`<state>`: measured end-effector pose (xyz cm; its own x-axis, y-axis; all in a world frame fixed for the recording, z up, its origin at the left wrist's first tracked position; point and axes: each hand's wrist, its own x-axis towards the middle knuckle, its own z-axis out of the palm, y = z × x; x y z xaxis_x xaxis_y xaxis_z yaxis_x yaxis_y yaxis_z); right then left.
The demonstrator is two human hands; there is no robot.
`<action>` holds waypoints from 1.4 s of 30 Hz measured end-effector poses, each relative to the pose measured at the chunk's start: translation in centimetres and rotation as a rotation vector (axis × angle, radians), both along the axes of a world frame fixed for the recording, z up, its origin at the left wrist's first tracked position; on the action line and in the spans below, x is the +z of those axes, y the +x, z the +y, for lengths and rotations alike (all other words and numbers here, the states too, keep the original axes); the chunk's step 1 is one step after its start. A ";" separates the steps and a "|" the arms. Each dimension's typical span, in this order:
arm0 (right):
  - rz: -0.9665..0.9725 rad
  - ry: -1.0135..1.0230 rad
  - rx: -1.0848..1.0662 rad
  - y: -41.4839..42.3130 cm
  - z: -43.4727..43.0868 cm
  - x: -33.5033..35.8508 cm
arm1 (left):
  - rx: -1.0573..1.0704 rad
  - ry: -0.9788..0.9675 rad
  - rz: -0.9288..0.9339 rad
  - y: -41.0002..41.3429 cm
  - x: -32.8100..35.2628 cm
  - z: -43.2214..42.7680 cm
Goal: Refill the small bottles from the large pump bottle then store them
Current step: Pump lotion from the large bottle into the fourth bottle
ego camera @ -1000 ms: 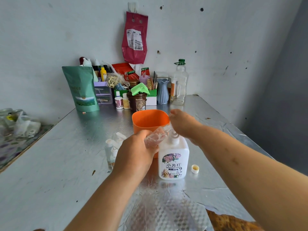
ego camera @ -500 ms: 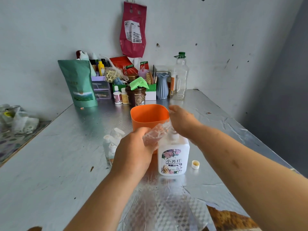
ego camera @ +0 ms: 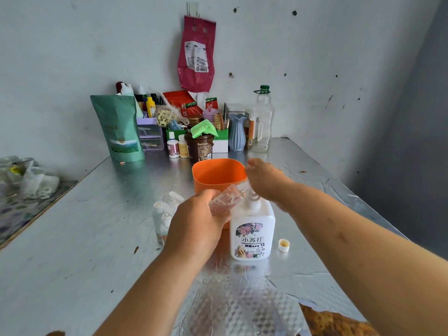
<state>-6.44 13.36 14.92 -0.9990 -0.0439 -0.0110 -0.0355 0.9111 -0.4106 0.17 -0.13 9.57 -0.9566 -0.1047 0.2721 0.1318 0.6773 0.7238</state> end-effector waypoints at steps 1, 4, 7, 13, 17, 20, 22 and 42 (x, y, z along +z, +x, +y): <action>0.006 0.015 0.004 -0.1 -0.1 -0.1 | -0.002 -0.001 0.004 0.0 0.0 0.0; 0.002 -0.007 -0.002 -0.3 -0.1 -0.3 | 0.000 -0.006 0.004 0.1 -0.1 0.1; -0.002 -0.024 -0.004 -0.4 0.1 -0.4 | 0.003 -0.007 -0.002 0.0 -0.1 0.1; 0.039 -0.076 -0.024 -1.1 0.0 -1.4 | 0.003 -0.014 -0.020 -0.4 -0.6 0.0; 0.021 -0.018 0.004 -0.5 -0.2 -1.3 | 0.004 -0.005 -0.038 -0.4 -0.8 0.1; 0.035 -0.026 -0.003 -0.3 0.1 -1.1 | 0.004 -0.016 -0.029 -0.2 -0.5 0.1; 0.033 -0.025 -0.007 -0.2 0.2 -0.9 | 0.009 -0.029 -0.024 -0.1 -0.3 0.1; 0.005 -0.079 -0.002 -0.9 0.0 -1.3 | 0.001 0.001 -0.006 -0.2 -0.4 0.0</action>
